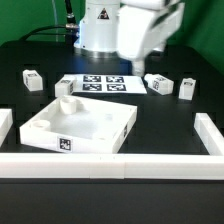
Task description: Assemble square table
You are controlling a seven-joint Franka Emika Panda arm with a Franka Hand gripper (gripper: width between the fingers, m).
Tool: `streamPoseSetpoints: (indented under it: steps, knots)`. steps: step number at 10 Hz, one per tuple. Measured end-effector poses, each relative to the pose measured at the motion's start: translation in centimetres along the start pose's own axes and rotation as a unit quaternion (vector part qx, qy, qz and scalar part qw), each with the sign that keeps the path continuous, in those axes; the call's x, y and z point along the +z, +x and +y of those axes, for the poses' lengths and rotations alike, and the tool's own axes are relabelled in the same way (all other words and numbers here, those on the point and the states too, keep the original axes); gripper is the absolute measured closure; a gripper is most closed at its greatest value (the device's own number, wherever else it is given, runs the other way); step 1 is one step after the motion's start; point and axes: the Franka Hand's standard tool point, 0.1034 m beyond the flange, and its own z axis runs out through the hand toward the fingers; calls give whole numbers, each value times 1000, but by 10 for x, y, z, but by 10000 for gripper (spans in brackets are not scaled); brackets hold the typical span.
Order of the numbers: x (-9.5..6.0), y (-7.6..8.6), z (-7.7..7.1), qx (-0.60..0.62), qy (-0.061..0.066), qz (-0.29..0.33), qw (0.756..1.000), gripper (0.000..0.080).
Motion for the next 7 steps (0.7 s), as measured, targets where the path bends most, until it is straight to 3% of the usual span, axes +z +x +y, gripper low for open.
streamPoseSetpoints:
  steps: [1,3,4,5,6,7]
  knots:
    - [5,-16,7,-18,-6,8,1000,150]
    - [21,-58,39,-50,-42,42,997,150]
    - [19,-67,55,-43,-83,61,994,150]
    - [20,-73,58,-44,-105,68,991,150]
    - [23,-75,57,-41,-117,72,990,150]
    - [24,-75,56,-42,-112,70,990,150]
